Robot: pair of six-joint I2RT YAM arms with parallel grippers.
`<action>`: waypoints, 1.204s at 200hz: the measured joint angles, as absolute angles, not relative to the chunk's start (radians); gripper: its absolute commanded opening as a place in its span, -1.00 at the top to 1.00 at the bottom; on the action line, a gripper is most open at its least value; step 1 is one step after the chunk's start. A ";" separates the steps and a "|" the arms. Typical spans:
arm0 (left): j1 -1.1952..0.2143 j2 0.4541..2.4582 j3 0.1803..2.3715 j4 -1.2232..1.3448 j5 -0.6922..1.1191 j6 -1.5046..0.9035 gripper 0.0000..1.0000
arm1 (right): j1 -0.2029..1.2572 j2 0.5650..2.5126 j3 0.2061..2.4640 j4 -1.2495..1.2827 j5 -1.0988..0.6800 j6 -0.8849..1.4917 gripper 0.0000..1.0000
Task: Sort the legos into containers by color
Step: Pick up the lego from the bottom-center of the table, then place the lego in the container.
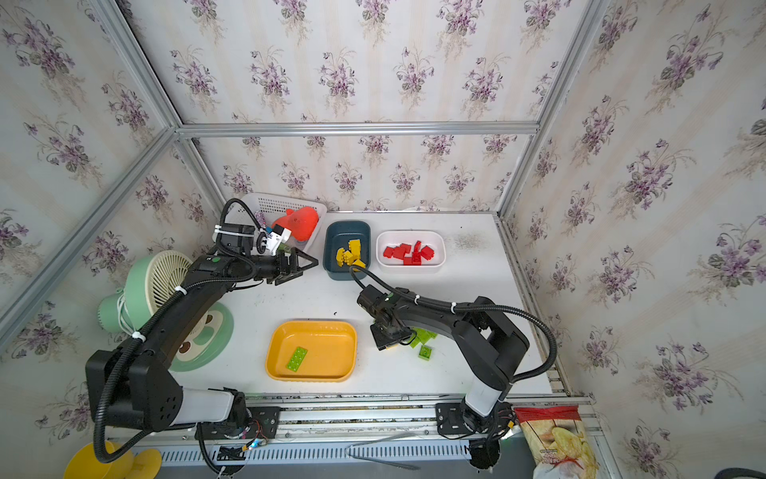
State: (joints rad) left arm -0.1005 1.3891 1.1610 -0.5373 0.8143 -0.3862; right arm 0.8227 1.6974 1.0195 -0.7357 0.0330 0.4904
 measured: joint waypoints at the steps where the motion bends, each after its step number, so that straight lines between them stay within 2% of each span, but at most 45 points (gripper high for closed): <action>1: -0.101 1.389 1.161 -0.537 0.814 -0.386 -0.99 | 0.823 1.698 1.019 -0.735 0.033 0.490 0.03; 40: -0.101 1.389 1.161 -0.538 0.823 -0.386 -0.99 | 0.823 1.702 1.027 -0.743 0.038 0.494 0.23; 80: -0.101 1.387 1.161 -0.538 0.836 -0.386 -0.99 | 0.806 1.656 1.143 -0.785 0.061 0.477 0.23; 121: -0.101 1.388 1.187 -0.538 0.841 -0.387 -0.99 | 0.710 1.678 1.326 -0.790 0.041 0.424 0.24; 181: -0.101 1.390 1.242 -0.537 0.836 -0.376 -0.99 | 0.621 1.959 1.720 -0.736 -0.067 0.328 0.23; 241: -0.098 1.383 1.255 -0.537 0.787 -0.332 -0.99 | 0.588 2.335 2.216 -0.732 -0.083 0.242 0.19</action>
State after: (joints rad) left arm -0.0978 1.3827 1.2552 -0.5369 0.7868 -0.3317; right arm 0.5884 2.3348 2.2158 -0.7319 -0.0826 0.2420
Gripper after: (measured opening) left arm 0.994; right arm 0.466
